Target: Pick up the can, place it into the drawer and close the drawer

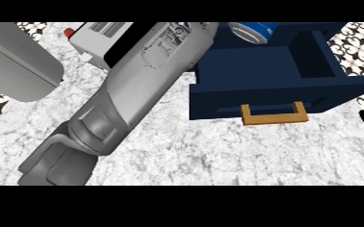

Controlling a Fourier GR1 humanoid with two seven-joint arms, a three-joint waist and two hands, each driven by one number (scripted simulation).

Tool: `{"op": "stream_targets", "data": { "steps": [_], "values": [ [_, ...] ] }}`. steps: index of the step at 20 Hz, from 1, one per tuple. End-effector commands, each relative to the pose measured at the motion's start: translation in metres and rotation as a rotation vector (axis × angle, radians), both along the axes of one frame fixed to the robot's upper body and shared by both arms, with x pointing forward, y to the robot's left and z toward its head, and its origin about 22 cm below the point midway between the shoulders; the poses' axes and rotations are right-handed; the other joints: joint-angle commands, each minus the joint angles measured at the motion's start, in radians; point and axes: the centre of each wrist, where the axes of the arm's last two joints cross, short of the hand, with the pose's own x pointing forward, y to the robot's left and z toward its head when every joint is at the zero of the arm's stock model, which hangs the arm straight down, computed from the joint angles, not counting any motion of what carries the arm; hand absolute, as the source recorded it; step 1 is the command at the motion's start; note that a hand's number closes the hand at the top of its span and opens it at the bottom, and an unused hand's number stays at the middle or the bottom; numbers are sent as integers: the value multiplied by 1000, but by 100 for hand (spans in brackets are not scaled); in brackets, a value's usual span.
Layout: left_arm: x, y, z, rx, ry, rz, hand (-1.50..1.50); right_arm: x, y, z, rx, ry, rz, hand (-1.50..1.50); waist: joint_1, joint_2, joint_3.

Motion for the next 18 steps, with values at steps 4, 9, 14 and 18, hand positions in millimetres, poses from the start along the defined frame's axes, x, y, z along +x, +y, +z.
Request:
{"op": "stream_targets", "data": {
  "steps": [4, 9, 14, 18],
  "values": [
    [12, -1, -10, 32, 2, 32, 150, 8, 4, 8, -12, -38, -6, -150, -17, 9, 0],
    [11, -5, -16, 61, 29, 46, 150, 13, 10, 6, 3, -23, 13, -150, -29, 8, 1],
    [17, 5, -40, 85, -32, 90, 150, 20, 4, 8, 0, -1, 11, -150, -33, 12, 1],
    [19, 7, -45, 125, -10, 77, 150, 22, 0, 9, -16, -22, 26, -150, -39, 13, 1]
  ]
}}
